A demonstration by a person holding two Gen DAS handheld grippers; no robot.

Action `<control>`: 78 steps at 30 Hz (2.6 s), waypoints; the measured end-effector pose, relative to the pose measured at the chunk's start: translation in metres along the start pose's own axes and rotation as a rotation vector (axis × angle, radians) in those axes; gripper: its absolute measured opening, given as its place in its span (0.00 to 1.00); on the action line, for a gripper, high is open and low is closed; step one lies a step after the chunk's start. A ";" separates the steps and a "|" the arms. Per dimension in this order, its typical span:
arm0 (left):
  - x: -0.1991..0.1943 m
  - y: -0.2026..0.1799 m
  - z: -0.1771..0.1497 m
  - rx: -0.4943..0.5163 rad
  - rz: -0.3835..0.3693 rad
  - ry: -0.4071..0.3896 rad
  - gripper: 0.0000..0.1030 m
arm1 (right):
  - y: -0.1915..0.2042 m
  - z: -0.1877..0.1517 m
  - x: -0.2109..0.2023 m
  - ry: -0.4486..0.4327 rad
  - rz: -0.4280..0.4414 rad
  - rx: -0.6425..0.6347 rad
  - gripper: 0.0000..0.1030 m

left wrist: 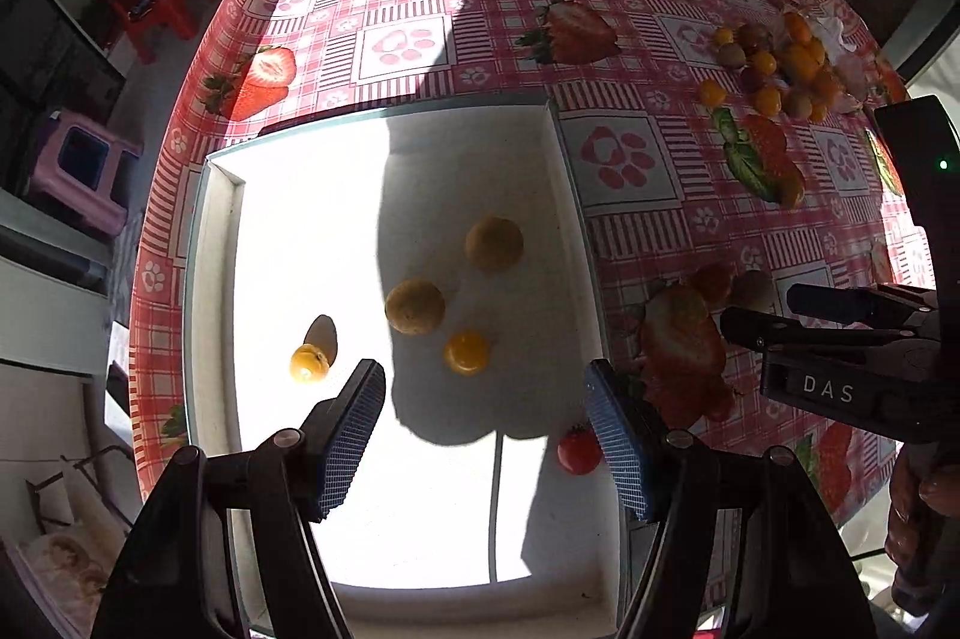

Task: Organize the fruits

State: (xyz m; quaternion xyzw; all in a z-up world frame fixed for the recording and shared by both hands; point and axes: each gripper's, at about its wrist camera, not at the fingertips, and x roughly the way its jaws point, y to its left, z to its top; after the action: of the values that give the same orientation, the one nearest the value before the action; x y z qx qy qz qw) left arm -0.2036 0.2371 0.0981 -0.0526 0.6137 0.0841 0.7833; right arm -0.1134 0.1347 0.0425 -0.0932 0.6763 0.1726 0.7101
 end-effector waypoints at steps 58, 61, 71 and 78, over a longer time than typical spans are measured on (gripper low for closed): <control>0.072 -0.103 0.065 0.237 -0.188 0.076 0.23 | -0.135 -0.015 -0.020 -0.054 0.123 0.215 0.14; 0.071 -0.107 0.064 0.239 -0.184 0.074 0.23 | -0.134 -0.015 -0.021 -0.053 0.162 0.202 0.15; 0.071 -0.111 0.063 0.245 -0.168 0.064 0.23 | -0.138 -0.001 -0.021 -0.087 0.185 0.221 0.50; 0.070 -0.104 0.062 0.222 -0.225 0.074 0.23 | -0.124 0.016 -0.008 -0.068 0.159 0.216 0.26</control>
State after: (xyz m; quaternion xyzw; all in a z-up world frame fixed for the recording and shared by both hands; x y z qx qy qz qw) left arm -0.1080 0.1517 0.0433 -0.0371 0.6377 -0.0745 0.7657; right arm -0.0524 0.0253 0.0395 0.0436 0.6718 0.1573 0.7225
